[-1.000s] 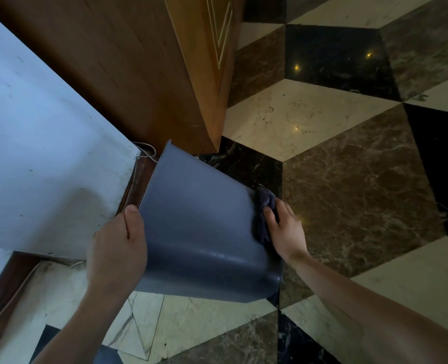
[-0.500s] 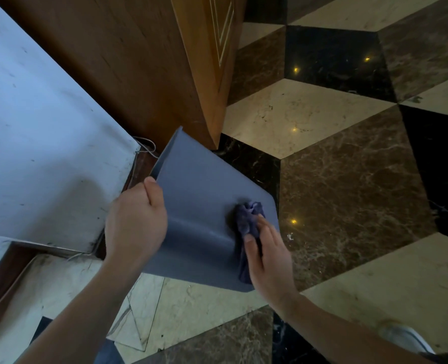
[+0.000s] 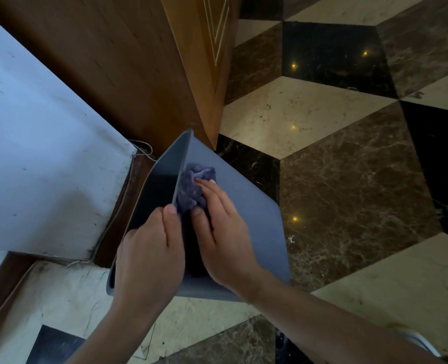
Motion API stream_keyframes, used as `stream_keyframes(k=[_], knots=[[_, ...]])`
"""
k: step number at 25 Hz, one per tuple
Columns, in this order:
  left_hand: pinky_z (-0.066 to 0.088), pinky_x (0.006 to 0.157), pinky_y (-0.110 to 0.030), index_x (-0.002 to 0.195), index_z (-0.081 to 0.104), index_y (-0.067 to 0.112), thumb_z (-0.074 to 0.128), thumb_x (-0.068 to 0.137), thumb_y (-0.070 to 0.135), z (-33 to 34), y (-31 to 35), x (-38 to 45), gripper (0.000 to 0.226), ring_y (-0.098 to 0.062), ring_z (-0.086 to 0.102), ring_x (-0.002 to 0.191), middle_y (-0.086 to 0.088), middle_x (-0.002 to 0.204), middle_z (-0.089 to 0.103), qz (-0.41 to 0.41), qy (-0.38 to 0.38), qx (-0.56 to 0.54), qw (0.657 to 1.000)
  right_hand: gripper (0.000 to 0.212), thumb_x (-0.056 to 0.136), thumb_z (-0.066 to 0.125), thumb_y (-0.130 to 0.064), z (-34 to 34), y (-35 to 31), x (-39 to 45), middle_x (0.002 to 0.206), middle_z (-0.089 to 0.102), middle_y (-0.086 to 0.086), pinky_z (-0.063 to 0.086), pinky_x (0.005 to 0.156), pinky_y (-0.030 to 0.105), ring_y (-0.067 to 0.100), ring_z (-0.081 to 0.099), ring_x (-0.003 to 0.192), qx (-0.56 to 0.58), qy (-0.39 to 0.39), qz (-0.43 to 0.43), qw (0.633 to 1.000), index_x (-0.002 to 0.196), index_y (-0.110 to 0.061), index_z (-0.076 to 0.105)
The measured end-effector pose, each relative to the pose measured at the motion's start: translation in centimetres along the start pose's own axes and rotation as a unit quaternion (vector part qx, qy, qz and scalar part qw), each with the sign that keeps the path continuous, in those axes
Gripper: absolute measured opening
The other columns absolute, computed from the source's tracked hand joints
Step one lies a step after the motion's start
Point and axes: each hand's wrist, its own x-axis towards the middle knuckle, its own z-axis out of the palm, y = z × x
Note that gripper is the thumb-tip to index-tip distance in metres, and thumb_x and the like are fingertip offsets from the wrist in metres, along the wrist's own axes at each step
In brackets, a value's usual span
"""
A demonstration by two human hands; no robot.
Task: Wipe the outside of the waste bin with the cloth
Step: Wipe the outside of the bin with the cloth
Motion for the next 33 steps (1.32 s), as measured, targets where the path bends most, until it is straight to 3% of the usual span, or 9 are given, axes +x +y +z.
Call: stream_keyframes(k=[5,10,14,16,19,23,26,29,33], knots=[[0.030,0.028,-0.020,0.060,0.037,0.027,0.025,0.094,0.042,-0.6,-1.3,-1.9,0.039,-0.017,0.051,0.040,0.005,0.040,0.040,-0.031,-0.012,0.004,0.999,0.039,0.103,0.047,-0.026,-1.0,4.5,4.1,0.145,0.054,0.007,0.040,0.110,0.039,0.022,0.045,0.136,-0.037,0.012,0.105,0.994,0.138,-0.011,0.053],[0.032,0.041,-0.027,0.071,0.042,0.026,0.028,0.092,0.048,-1.6,-3.9,-2.0,0.034,-0.018,0.047,0.038,-0.004,0.043,0.044,-0.053,-0.052,-0.003,0.997,0.028,0.105,0.044,-0.027,-3.4,11.1,2.6,0.118,0.062,0.011,0.046,0.093,0.039,0.028,0.059,0.109,-0.080,0.054,0.189,0.977,0.116,-0.008,0.061],[0.042,0.050,-0.028,0.124,0.031,0.050,0.029,0.095,0.049,-1.2,-5.0,-0.3,0.029,-0.015,0.060,0.052,0.001,0.062,0.062,-0.094,-0.134,-0.052,0.985,0.025,0.105,0.040,-0.025,-5.2,14.8,-0.2,0.092,0.056,0.007,0.041,0.069,0.033,0.028,0.057,0.083,-0.124,0.085,0.236,0.960,0.094,-0.009,0.055],[0.049,0.057,-0.034,0.127,0.032,0.041,0.033,0.098,0.040,0.0,-4.6,1.8,0.029,-0.013,0.062,0.063,0.006,0.086,0.065,-0.105,-0.162,-0.058,0.979,0.027,0.104,0.039,-0.027,-5.0,15.2,-1.1,0.090,0.055,0.006,0.044,0.066,0.037,0.027,0.056,0.080,-0.131,0.090,0.232,0.960,0.093,-0.008,0.054],[0.047,0.075,-0.046,0.121,0.036,0.024,0.034,0.098,0.044,2.0,-4.2,6.4,0.030,-0.035,0.057,0.083,-0.015,0.108,0.058,-0.114,-0.129,-0.013,0.985,0.028,0.103,0.037,-0.030,-4.4,14.7,-1.0,0.091,0.055,0.006,0.050,0.069,0.044,0.025,0.056,0.079,-0.132,0.090,0.214,0.964,0.094,-0.009,0.053],[0.041,0.080,-0.040,0.132,0.046,0.014,0.029,0.086,0.069,3.7,-3.1,13.8,0.074,-0.029,0.052,0.098,-0.013,0.124,0.056,-0.256,-0.140,-0.013,0.956,0.025,0.104,0.042,-0.023,-3.8,14.4,-0.7,0.091,0.056,0.009,0.049,0.069,0.043,0.026,0.055,0.081,-0.149,0.093,0.187,0.967,0.095,-0.005,0.056],[0.046,0.090,-0.041,0.136,0.046,0.011,0.036,0.089,0.065,4.7,-2.9,17.0,0.072,-0.030,0.053,0.110,-0.010,0.135,0.052,-0.380,-0.112,-0.102,0.913,0.025,0.104,0.042,-0.024,-3.6,14.5,-1.1,0.090,0.056,0.008,0.048,0.068,0.042,0.025,0.055,0.079,-0.144,0.102,0.190,0.966,0.094,-0.006,0.055],[0.045,0.094,-0.043,0.129,0.051,0.005,0.035,0.098,0.049,5.9,-1.9,17.2,0.056,-0.037,0.053,0.116,-0.018,0.132,0.055,-0.310,-0.097,0.065,0.943,0.025,0.105,0.042,-0.024,-3.6,14.7,-2.1,0.085,0.055,0.005,0.046,0.065,0.039,0.021,0.053,0.071,-0.114,0.120,0.231,0.959,0.088,-0.009,0.053],[0.046,0.081,-0.044,0.103,0.063,0.007,0.033,0.099,0.043,4.8,-0.7,16.1,0.047,-0.039,0.058,0.098,-0.018,0.107,0.063,-0.169,-0.073,0.093,0.978,0.030,0.105,0.041,-0.025,-4.1,14.3,-2.4,0.078,0.056,0.006,0.040,0.063,0.036,0.023,0.055,0.070,-0.018,0.198,0.306,0.931,0.079,-0.013,0.050]])
